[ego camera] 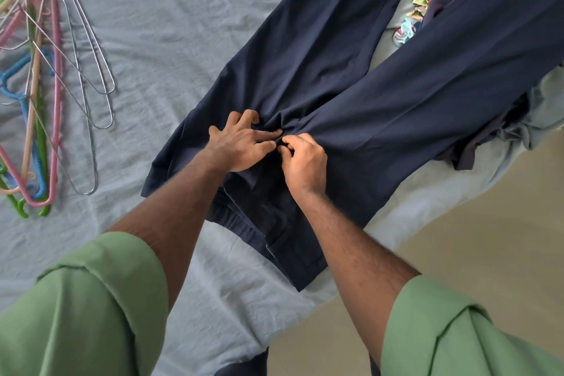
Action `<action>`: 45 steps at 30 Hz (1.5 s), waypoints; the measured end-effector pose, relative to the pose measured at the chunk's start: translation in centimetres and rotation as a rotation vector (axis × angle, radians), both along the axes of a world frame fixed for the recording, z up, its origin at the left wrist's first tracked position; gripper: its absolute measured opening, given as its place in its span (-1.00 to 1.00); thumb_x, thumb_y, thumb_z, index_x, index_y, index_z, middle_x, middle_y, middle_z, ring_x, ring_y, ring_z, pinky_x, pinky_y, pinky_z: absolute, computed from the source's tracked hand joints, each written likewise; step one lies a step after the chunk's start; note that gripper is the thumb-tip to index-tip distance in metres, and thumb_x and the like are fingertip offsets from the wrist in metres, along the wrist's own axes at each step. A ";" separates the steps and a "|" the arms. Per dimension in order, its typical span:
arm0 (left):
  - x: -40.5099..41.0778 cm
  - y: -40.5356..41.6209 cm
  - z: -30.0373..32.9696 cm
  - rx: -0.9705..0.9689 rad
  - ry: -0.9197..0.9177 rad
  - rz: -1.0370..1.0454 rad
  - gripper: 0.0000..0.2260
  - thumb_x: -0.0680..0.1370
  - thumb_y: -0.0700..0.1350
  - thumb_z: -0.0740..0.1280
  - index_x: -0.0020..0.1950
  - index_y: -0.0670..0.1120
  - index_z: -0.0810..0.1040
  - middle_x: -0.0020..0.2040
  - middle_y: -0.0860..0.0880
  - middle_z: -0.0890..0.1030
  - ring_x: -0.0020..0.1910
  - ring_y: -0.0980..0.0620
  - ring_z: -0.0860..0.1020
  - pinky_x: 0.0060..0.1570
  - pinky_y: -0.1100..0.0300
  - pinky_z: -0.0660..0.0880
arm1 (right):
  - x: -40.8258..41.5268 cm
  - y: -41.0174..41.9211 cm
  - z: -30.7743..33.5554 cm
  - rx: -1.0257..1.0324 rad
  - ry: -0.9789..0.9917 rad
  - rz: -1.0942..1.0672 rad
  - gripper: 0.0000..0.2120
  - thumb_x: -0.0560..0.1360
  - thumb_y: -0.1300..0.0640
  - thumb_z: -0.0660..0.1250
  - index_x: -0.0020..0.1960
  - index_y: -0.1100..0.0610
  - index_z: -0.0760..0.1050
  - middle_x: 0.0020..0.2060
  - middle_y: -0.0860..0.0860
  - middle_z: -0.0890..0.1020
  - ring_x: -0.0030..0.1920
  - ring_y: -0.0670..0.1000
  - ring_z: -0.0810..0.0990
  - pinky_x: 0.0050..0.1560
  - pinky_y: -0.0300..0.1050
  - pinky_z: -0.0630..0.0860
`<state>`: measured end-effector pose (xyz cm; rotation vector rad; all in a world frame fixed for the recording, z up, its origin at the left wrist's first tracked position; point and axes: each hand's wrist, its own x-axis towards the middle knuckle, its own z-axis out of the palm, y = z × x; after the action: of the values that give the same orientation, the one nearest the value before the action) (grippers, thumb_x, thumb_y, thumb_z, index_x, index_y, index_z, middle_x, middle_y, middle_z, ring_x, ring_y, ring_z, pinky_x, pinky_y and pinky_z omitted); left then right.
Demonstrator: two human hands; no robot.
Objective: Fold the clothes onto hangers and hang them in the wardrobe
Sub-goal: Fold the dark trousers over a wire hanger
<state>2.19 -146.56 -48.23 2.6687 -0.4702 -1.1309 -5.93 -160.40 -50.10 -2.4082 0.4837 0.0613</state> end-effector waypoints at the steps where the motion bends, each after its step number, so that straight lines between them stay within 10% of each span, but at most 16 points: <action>1: 0.2 0.0 0.1 -0.002 0.009 0.011 -0.64 0.64 0.27 0.00 0.42 0.51 0.28 0.37 0.14 0.21 0.37 0.05 0.16 0.20 -0.17 0.27 | 0.2 0.0 0.1 -0.017 0.011 0.004 -0.90 0.54 0.22 0.44 0.05 0.18 0.65 -0.05 0.08 0.64 -0.12 0.15 0.67 -0.14 0.13 0.62; 9: 0.5 -0.2 0.2 0.052 0.018 -0.076 -0.41 0.59 -0.11 0.07 0.47 0.51 0.21 0.37 0.11 0.20 0.37 -0.01 0.15 0.13 -0.19 0.35 | 0.2 1.1 0.5 -0.139 0.156 0.003 -0.89 0.67 0.11 0.25 0.08 0.14 0.50 0.10 0.06 0.56 -0.03 0.13 0.65 -0.15 0.00 0.51; 28: -1.0 0.9 -0.8 -0.010 -0.180 -0.125 -0.57 0.67 0.13 0.16 0.52 0.42 0.19 0.44 0.07 0.24 0.40 -0.03 0.21 0.11 -0.23 0.39 | -6.7 4.6 1.2 0.071 0.297 0.268 -0.87 0.61 0.12 0.34 -0.10 0.02 0.43 -0.04 -0.01 0.59 -0.02 0.09 0.58 0.00 0.04 0.37; 37: -9.3 11.3 1.4 0.116 -0.455 0.974 -0.39 0.46 0.23 0.42 0.40 -0.02 0.38 0.35 -0.13 0.40 0.37 -0.18 0.36 0.27 -0.22 0.31 | -10.7 4.6 2.4 -0.107 0.052 0.441 -0.75 0.44 -0.07 0.47 -0.08 0.06 0.49 -0.10 -0.06 0.53 -0.06 0.06 0.50 -0.14 0.05 0.45; 45: -10.0 15.3 0.4 -0.028 -0.194 1.077 -0.74 0.50 0.05 0.46 -0.04 -0.12 0.53 -0.12 -0.13 0.58 -0.04 -0.21 0.58 -0.10 0.02 0.49 | -10.3 7.2 2.5 -0.295 0.168 0.535 -0.59 0.31 0.00 0.61 0.05 0.07 0.53 -0.07 0.01 0.55 -0.05 0.13 0.54 -0.16 0.07 0.49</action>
<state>-7.80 -131.21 -47.81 2.3781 0.8370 -0.5070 -16.22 -153.21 -47.58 -2.7743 -0.1016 0.4562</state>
